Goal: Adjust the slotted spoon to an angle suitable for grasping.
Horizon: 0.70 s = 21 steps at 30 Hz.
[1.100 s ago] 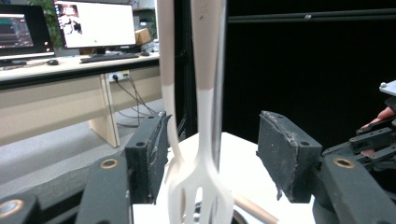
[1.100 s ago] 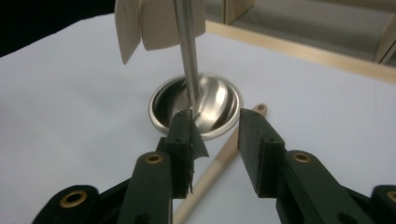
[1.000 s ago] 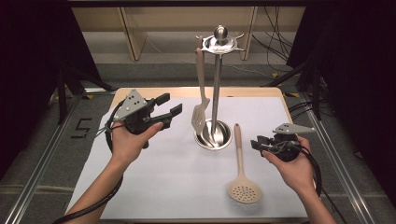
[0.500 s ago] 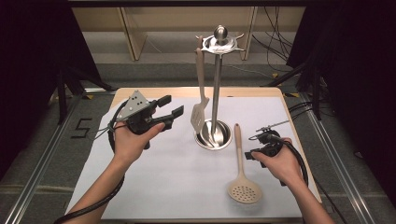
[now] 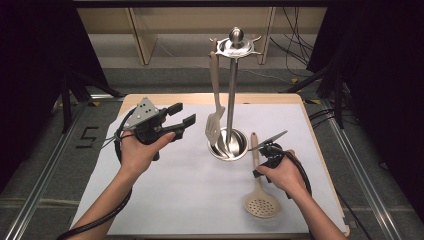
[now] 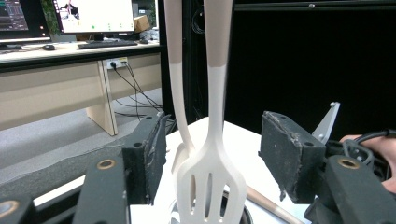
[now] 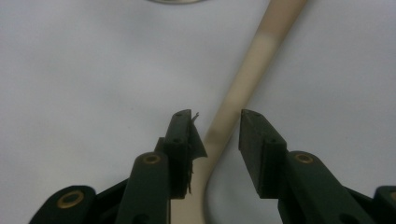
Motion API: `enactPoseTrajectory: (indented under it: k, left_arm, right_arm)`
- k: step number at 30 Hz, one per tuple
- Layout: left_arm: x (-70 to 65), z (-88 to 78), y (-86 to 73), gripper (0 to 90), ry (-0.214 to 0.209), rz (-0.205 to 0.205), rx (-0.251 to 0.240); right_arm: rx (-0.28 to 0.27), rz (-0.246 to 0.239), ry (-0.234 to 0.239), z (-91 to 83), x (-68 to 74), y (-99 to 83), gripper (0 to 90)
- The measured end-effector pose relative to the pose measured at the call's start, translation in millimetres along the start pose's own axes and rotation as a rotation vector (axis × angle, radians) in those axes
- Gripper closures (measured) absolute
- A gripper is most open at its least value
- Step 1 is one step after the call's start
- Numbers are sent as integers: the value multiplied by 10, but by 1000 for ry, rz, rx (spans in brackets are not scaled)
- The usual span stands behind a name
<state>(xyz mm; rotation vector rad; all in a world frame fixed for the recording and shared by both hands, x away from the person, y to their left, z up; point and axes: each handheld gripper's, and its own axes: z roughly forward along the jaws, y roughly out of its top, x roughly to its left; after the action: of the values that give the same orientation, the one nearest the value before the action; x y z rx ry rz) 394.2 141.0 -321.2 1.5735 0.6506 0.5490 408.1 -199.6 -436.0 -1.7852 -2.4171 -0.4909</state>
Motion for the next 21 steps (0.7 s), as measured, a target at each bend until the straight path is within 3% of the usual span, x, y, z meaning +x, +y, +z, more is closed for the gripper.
enactPoseTrajectory:
  k: [1, 4, 5, 6, 7, 8, 10, 13, 17, 20, 21]
  left_arm:
    - [5, 2, -1, 406, 1, 1, 1]
    - [8, 14, -4, 406, 1, 0, 1]
    - [7, 16, -6, 406, 1, 1, 3]
    - [4, 17, -6, 405, 0, 2, 5]
    - [-1, 16, -5, 406, 0, 2, 7]
    - [-3, 13, -2, 405, -1, 4, 6]
    - [-5, 9, 3, 405, -1, 3, 5]
    - [-6, 4, 4, 405, -3, 3, 6]
    - [8, 3, -3, 405, -4, 3, 8]
    - [19, -5, 2, 405, -2, 2, 6]
    - [20, -7, 5, 405, -1, 3, 5]
  right_arm:
    - [-8, -14, -27, 26, 1, 5, 646]
    - [14, -23, -38, 83, -14, -5, 647]
    - [-20, -50, -51, 120, -32, -13, 648]
    - [7, -48, -41, 130, -33, -13, 649]
    - [0, -61, -47, 153, -52, -17, 658]
    - [29, -34, -46, 160, -38, -23, 667]
    - [12, -52, -46, 158, -57, -21, 682]
    - [1, -6, -37, 156, -67, -28, 700]
    - [39, 46, -53, 109, -103, -56, 752]
    - [38, 62, -74, 73, -180, -93, 781]
    - [50, 93, -80, 63, -178, -115, 790]
